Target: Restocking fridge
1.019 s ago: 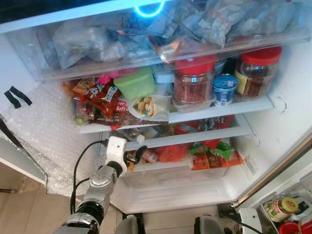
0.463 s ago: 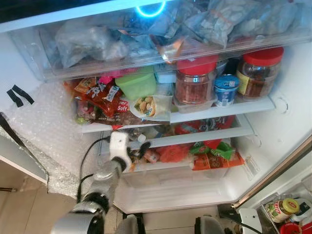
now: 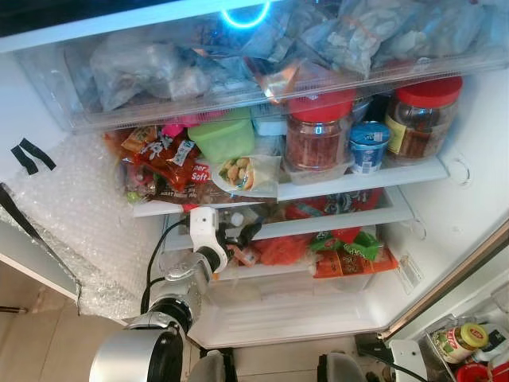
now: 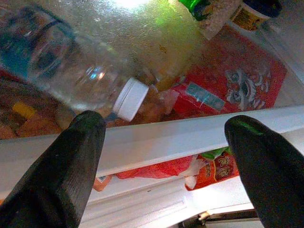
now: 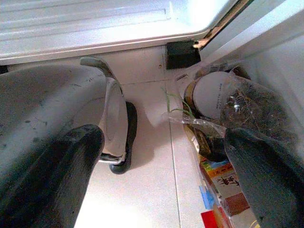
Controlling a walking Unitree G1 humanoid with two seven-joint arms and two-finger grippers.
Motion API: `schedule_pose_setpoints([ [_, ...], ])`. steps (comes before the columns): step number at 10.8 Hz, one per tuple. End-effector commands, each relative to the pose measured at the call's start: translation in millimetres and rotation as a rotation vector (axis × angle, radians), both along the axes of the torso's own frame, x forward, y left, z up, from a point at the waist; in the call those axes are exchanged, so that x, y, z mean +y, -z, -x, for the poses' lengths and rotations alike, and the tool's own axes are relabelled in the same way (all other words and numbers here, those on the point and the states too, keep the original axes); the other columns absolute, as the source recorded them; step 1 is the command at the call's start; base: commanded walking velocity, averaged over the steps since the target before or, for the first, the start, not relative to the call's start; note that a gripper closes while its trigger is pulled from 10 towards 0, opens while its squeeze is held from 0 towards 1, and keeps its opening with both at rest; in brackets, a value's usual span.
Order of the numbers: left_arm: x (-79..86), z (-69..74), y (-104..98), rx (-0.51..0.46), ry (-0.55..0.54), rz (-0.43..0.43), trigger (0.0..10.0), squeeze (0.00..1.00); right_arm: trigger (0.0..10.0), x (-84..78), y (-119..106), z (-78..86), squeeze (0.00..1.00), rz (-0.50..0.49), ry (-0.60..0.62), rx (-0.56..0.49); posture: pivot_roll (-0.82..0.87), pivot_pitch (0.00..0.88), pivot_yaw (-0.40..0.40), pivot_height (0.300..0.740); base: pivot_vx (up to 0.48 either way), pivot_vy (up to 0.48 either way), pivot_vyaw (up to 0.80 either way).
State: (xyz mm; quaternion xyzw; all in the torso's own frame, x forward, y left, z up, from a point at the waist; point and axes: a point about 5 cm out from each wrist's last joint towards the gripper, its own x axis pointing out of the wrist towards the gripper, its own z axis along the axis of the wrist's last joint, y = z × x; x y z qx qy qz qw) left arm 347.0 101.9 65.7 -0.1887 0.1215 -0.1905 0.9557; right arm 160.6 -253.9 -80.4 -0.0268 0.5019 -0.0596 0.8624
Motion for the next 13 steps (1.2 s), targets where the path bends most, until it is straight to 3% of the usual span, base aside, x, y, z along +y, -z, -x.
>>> schedule_pose_setpoints([
  [1,2.3,-6.0,-8.3,-0.017,-0.006,0.018,10.0,0.00,10.0,5.2,1.7,0.5,0.00,-0.016,-0.018,0.008,-0.18,0.082,0.121,0.660,0.000,0.000,0.00],
  [4,-2.8,-6.5,-14.1,-0.082,0.031,-0.003,10.0,0.00,10.0,5.6,2.0,0.8,0.00,-0.014,-0.022,0.009,-0.17,0.080,0.120,0.660,0.000,0.000,0.00],
  [7,-9.7,4.3,-14.3,-0.225,0.158,-0.109,10.0,0.00,10.0,7.2,2.0,-0.4,0.00,-0.018,-0.026,0.008,-0.15,0.076,0.126,0.660,0.000,0.000,0.00],
  [9,-14.7,19.5,-12.5,-0.344,0.225,-0.197,10.0,0.00,10.0,8.3,2.3,-0.3,0.00,-0.022,-0.020,0.006,-0.15,0.066,0.139,0.660,0.000,0.000,0.00],
  [10,-13.8,34.7,-4.7,-0.379,0.238,-0.252,10.0,0.00,10.0,8.4,2.4,-0.1,0.00,-0.023,-0.018,0.005,-0.14,0.068,0.142,0.660,0.000,0.000,0.00],
  [12,-4.7,56.8,4.9,-0.392,0.191,-0.307,10.0,0.00,10.0,8.5,2.6,0.4,0.00,-0.025,-0.021,0.007,-0.13,0.071,0.141,0.660,0.000,0.000,0.00],
  [13,-2.7,59.1,5.8,-0.390,0.176,-0.310,10.0,0.00,10.0,8.6,2.7,0.5,0.00,-0.025,-0.021,0.008,-0.13,0.072,0.141,0.660,0.000,0.000,0.00],
])
